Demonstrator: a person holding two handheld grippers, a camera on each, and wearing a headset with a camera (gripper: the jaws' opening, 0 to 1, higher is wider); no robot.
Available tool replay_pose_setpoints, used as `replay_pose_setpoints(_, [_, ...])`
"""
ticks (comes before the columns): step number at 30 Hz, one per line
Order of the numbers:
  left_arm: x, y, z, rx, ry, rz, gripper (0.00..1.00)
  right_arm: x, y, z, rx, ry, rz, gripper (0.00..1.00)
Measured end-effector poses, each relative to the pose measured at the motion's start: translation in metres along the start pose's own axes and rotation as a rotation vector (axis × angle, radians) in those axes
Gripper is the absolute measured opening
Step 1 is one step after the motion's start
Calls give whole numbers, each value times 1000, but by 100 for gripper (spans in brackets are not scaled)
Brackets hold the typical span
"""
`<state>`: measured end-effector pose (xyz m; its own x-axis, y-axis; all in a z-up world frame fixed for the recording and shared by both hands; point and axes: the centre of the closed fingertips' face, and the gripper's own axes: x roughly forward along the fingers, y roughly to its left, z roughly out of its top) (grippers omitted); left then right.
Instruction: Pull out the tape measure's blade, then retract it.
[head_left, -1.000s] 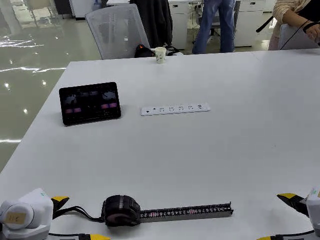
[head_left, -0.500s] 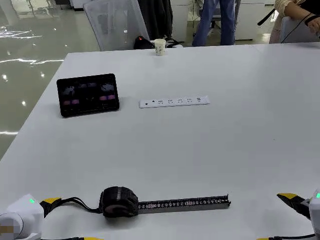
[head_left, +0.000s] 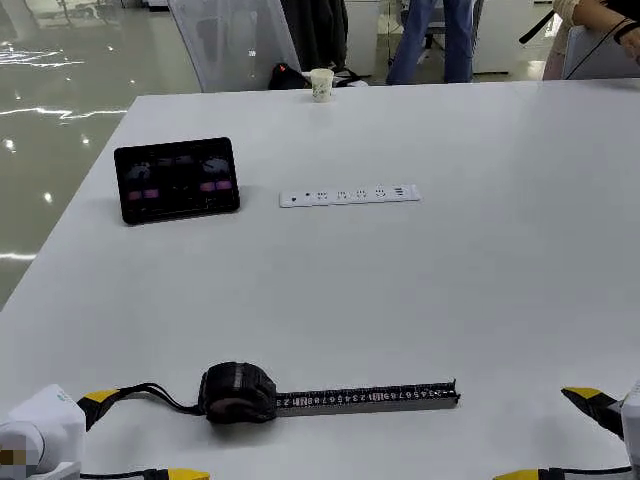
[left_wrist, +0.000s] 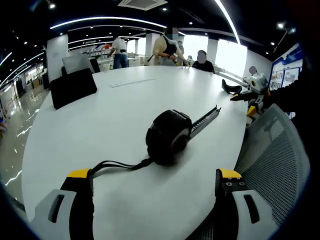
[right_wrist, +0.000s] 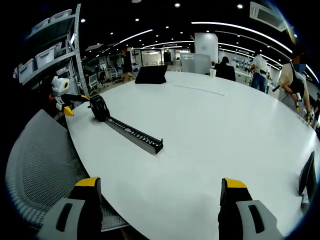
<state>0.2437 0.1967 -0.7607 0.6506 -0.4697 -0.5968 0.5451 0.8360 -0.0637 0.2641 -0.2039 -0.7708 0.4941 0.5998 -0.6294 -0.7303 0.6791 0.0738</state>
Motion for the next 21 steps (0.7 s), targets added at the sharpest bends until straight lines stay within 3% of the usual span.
replay_pose_setpoints(6, [1, 0, 3, -10, -6, 3, 99, -3, 2, 0, -19, -14, 11, 99])
replay_pose_setpoints(21, [7, -5, 8, 11, 15, 3, 99, -5, 7, -7, -22, 32, 19, 99])
